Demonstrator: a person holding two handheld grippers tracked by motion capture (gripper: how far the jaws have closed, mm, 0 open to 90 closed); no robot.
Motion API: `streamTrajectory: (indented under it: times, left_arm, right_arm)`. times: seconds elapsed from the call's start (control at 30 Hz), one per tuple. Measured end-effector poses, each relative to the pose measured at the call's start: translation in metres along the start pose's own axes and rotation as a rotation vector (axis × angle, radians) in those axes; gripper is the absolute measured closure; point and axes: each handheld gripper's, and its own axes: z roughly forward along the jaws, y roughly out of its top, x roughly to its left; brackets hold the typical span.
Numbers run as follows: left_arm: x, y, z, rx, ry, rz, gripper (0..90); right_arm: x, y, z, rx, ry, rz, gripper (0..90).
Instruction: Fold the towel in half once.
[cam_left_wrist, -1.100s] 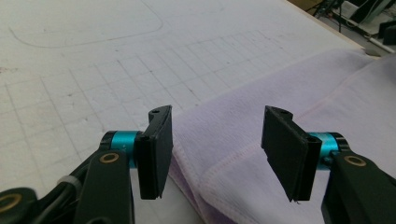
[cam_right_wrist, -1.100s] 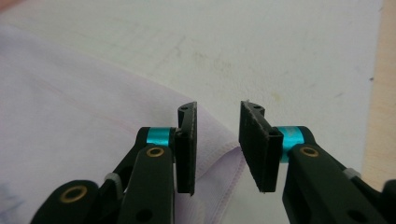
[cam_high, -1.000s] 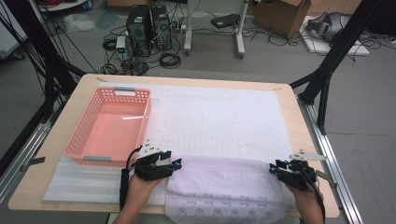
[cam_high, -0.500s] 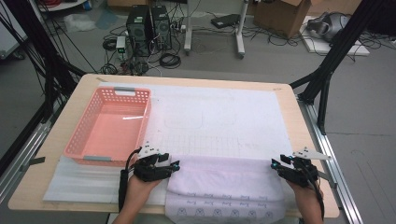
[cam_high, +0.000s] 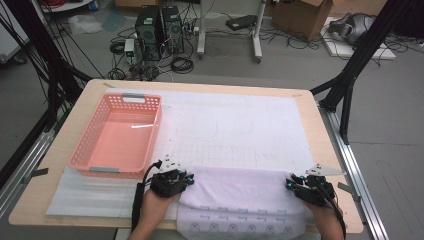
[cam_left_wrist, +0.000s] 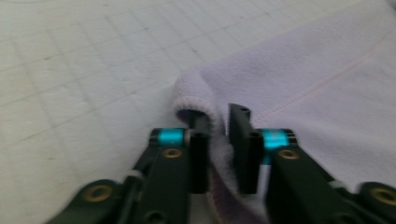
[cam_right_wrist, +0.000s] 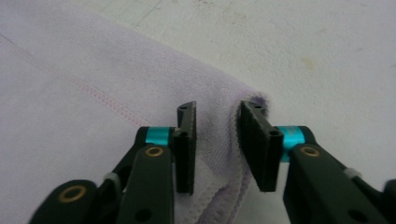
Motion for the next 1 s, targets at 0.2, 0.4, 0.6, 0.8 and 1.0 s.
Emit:
streamTrajectory:
  times: [0.2,0.4,0.6,0.8,1.0]
  left_arm:
    - [0.006,0.0,-0.001,-0.019,-0.018,-0.069,82.9]
    - [0.02,0.014,-0.003,-0.066,-0.022,-0.117,83.4]
    - [0.036,0.041,0.004,-0.088,0.011,-0.121,83.5]
    - [0.049,0.066,0.017,-0.099,0.048,-0.133,83.4]
    - [0.067,0.088,0.032,-0.099,0.062,-0.164,83.3]
  right_arm:
    - [-0.004,0.0,0.0,-0.013,0.045,0.02,84.1]
    - [-0.008,0.009,0.001,-0.074,0.034,0.012,85.0]
    - [-0.019,0.031,0.011,-0.113,0.007,0.02,85.0]
    - [-0.032,0.061,0.019,-0.121,-0.019,0.022,84.8]
    - [-0.044,0.087,0.029,-0.129,-0.059,-0.005,84.7]
